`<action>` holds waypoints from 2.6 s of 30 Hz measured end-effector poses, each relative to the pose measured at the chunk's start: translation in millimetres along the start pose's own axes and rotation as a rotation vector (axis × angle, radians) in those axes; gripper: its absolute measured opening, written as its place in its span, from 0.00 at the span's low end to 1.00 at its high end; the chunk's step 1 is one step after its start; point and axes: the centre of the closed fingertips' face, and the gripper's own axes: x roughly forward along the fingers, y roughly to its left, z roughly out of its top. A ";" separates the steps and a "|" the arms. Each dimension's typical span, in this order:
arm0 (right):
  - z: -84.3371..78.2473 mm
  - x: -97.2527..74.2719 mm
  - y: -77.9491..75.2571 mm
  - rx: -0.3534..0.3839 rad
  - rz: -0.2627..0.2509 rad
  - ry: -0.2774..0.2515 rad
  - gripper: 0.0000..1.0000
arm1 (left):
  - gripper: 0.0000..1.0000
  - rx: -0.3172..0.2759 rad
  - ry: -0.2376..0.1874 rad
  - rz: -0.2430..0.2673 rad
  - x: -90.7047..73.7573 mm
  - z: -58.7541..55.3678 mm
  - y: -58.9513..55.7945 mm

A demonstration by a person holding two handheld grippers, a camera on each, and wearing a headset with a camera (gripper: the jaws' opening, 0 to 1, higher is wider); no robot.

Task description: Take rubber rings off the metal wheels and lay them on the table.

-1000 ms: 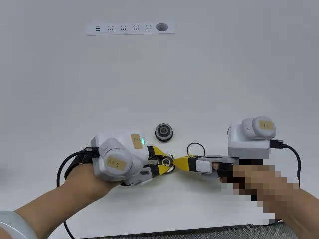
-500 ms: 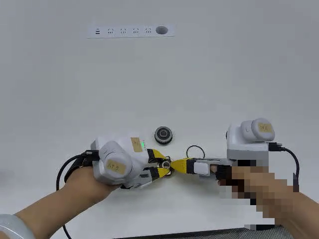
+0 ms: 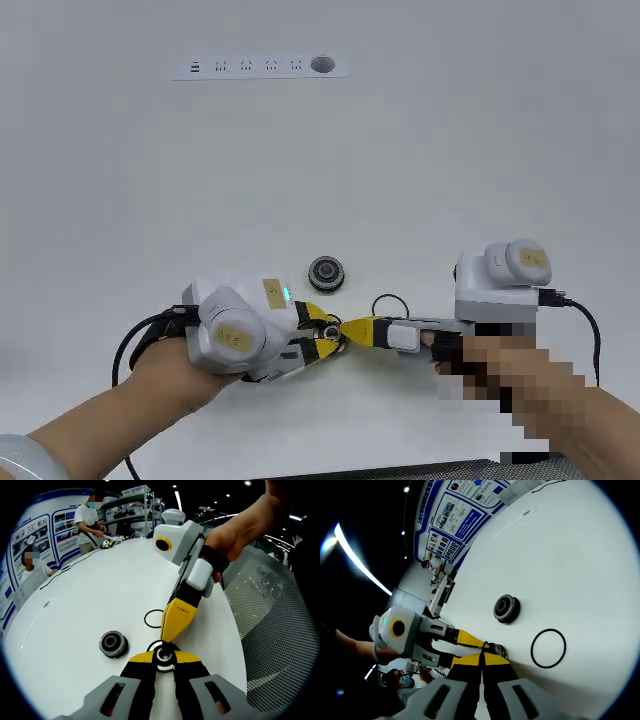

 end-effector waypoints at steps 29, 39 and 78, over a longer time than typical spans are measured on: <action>-2.3 -2.3 -6.3 0.005 -0.019 0.002 0.02 | 0.23 -0.023 -0.027 0.029 -11.2 0.2 6.4; -1.5 -3.0 0.1 0.003 -0.004 -0.004 0.02 | 0.32 -0.037 -0.015 0.038 -16.4 -9.4 7.3; 20.5 -47.3 -20.9 0.062 -0.061 -0.140 0.02 | 0.46 -0.078 -0.019 0.074 -28.4 -27.9 13.7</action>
